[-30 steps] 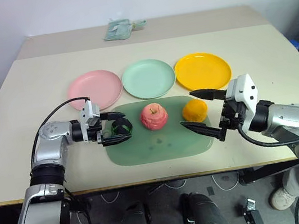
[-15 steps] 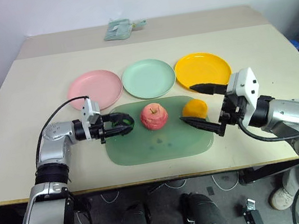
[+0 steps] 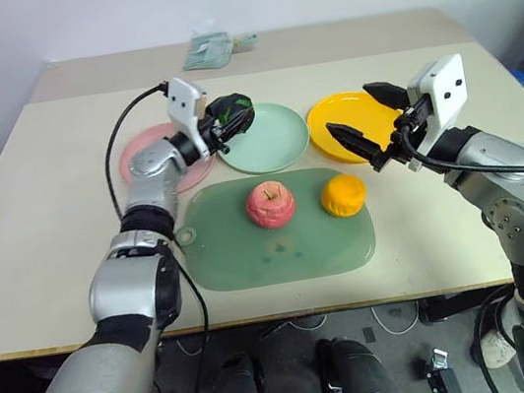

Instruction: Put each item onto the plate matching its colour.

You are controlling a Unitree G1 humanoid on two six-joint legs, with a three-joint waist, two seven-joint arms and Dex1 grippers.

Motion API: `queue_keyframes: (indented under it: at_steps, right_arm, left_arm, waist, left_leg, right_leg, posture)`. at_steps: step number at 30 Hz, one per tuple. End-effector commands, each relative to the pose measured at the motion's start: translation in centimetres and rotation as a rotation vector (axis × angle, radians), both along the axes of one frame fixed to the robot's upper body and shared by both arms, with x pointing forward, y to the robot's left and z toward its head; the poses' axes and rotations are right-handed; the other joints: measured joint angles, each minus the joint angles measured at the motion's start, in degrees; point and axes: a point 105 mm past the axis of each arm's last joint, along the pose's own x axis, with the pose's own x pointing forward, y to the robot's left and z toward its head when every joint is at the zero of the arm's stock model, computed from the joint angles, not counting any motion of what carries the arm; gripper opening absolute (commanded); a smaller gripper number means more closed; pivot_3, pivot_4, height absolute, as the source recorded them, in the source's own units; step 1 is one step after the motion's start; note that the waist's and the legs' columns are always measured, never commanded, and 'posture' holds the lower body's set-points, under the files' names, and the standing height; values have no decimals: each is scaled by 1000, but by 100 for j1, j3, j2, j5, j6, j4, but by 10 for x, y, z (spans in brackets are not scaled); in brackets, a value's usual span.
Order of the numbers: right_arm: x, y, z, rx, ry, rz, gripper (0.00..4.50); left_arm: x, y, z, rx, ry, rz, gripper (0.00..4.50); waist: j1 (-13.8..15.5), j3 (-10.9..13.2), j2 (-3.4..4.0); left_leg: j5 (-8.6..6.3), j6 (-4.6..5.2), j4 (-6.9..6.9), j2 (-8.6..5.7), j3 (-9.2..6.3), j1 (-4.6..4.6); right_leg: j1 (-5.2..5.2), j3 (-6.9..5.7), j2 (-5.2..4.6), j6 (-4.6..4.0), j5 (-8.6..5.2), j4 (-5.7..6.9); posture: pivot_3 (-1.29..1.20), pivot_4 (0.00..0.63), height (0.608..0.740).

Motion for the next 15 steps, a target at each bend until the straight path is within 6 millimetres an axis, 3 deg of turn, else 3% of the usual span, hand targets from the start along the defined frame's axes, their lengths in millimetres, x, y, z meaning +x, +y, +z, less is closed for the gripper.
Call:
queue_keyframes:
  at_steps: [1,6,9,12,15]
  right_arm:
    - [-4,-2,8,-20,-48,-18,4500]
    - [-7,-4,8,-25,-52,-34,4500]
    - [-9,-5,8,-30,-55,-41,4500]
    - [-11,-6,8,-30,-53,-43,4500]
    - [-12,-6,7,-26,-46,-37,4500]
  left_arm:
    - [8,-7,8,-21,-8,81,2297]
    - [13,-14,-4,-19,49,157,2297]
    - [12,-19,-7,-63,96,130,3162]
    - [12,-19,6,-76,31,134,4489]
    - [10,-13,16,-105,0,103,4489]
  waist:
    - [-13,0,0]
    - [-10,0,0]
    - [-8,0,0]
    - [-4,0,0]
    - [-5,0,-1]
  left_leg:
    - [0,1,-1,0,0,0]
    - [0,1,-1,2,0,2]
    - [0,1,0,2,1,1]
    - [-1,1,-1,2,1,0]
    - [0,1,-1,2,1,0]
  right_leg:
    - [0,0,0,0,0,0]
    - [-3,0,2,0,0,3]
    - [-2,0,1,0,0,2]
    - [-2,0,1,0,0,0]
    - [-2,0,1,-1,0,0]
  posture:
    - [0,150,740]
    - [0,150,740]
    - [0,150,740]
    - [0,150,740]
    - [0,150,740]
